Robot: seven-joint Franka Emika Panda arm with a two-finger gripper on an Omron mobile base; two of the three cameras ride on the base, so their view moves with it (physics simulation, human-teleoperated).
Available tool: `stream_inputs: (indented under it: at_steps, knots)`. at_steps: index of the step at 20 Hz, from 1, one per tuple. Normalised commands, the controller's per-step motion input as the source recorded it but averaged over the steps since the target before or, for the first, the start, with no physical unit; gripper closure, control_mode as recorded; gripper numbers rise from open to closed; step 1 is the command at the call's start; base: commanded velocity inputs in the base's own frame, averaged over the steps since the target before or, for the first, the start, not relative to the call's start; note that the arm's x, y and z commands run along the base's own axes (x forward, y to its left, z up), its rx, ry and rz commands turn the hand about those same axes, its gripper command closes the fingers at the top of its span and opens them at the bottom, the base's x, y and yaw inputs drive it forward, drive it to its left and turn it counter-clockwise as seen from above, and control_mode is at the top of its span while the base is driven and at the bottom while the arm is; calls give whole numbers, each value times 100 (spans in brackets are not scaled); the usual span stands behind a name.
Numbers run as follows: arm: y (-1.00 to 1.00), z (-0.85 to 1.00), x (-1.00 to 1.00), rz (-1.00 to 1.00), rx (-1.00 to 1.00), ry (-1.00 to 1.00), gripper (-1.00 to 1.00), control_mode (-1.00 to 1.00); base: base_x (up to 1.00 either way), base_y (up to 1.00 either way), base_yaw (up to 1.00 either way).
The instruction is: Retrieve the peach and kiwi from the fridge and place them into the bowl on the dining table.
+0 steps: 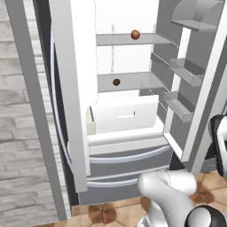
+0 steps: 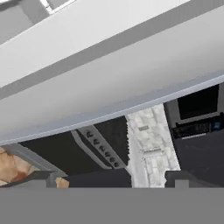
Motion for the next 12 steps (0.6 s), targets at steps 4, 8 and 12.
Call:
stream_inputs:
  at_steps: [4,8,12]
  knots:
    - [22,43,-38,0,26,20,-100,-100,0,0,0]
    - [35,-6,-33,0,41,4,-100,-100,0,0,0]
    - [56,-34,-32,0,46,0,-100,-100,0,0,0]
